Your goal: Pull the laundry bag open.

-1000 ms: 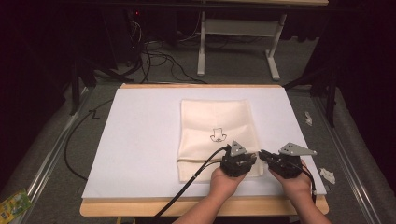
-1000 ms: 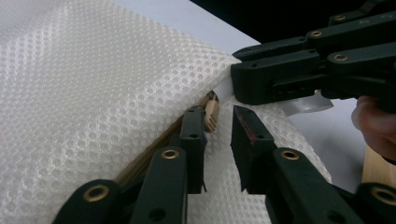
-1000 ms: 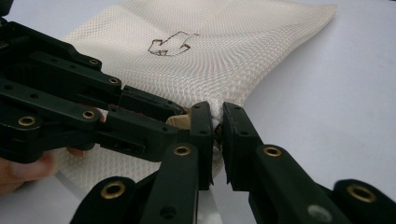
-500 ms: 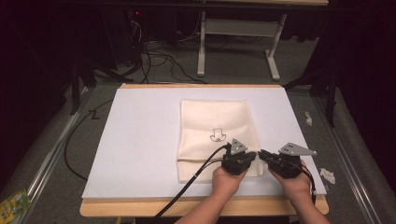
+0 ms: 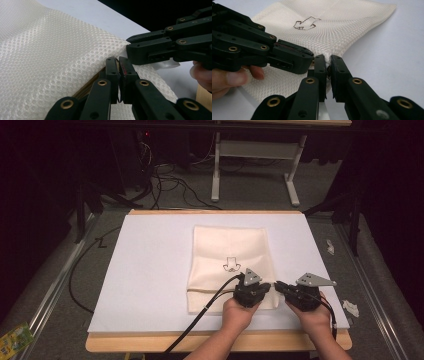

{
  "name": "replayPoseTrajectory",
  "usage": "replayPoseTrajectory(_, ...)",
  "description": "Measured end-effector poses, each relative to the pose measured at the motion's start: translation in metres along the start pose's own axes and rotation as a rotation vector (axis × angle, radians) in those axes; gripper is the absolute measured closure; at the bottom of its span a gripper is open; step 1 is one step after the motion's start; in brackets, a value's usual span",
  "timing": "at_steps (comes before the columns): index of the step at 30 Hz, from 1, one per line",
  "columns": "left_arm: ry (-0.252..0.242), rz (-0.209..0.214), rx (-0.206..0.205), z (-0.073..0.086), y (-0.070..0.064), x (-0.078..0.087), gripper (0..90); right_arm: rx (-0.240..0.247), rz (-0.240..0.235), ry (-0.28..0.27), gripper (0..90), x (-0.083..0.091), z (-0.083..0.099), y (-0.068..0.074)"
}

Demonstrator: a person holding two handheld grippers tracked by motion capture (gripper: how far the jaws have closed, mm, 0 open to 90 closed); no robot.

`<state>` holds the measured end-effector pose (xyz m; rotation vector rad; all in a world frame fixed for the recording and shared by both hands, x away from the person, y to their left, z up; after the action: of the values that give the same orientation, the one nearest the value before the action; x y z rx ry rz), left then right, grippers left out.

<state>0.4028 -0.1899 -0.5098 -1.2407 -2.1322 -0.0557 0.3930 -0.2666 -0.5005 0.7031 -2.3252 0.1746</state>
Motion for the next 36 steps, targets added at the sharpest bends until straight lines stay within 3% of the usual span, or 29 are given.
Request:
replayPoseTrajectory(10, 0.006, 0.004, 0.01, 0.004, 0.005, 0.004, 87.7, -0.004, -0.014, 0.011, 85.6, -0.003, 0.0, 0.006)
replayPoseTrajectory(13, 0.008, 0.009, 0.015, 0.006, 0.007, 0.006, 87.8, 0.022, -0.016, 0.017, 85.8, -0.005, 0.0, 0.01)
replayPoseTrajectory(21, 0.006, -0.007, 0.023, 0.008, 0.013, 0.013, 87.8, 0.027, -0.019, 0.018, 85.9, -0.009, -0.003, 0.018)
replayPoseTrajectory(22, 0.016, -0.088, 0.054, 0.011, 0.029, 0.016, 87.9, 0.029, -0.003, 0.016, 86.2, -0.009, -0.003, 0.016)
replayPoseTrajectory(23, 0.016, -0.088, 0.054, 0.011, 0.029, 0.016, 87.9, 0.029, -0.003, 0.016, 86.2, -0.009, -0.003, 0.016)
replayPoseTrajectory(24, 0.0, -0.064, 0.179, 0.018, 0.056, 0.026, 87.9, 0.0, 0.015, -0.012, 86.2, 0.0, -0.005, 0.006)
replayPoseTrajectory(26, -0.004, -0.062, 0.176, 0.021, 0.062, 0.031, 87.7, -0.018, 0.012, -0.028, 86.2, 0.004, -0.005, 0.0)
replayPoseTrajectory(28, 0.025, -0.1, 0.102, 0.026, 0.062, 0.039, 87.7, -0.047, 0.001, -0.021, 86.1, 0.004, 0.0, -0.006)
replayPoseTrajectory(36, 0.038, -0.099, 0.096, 0.03, 0.065, 0.048, 87.6, -0.007, 0.0, -0.016, 85.8, 0.0, -0.003, 0.004)
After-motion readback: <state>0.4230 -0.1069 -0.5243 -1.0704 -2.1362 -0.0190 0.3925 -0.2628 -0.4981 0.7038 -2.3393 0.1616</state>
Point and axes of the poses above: each handheld gripper's, and its own axes: x roughly backward along the jaws, z roughly out of its underside, y roughly to its left, the point moved 10 cm from there along -x, roughly forward along the jaws, and after that the axes turned 8 degrees about y, right-handed, at the moved point
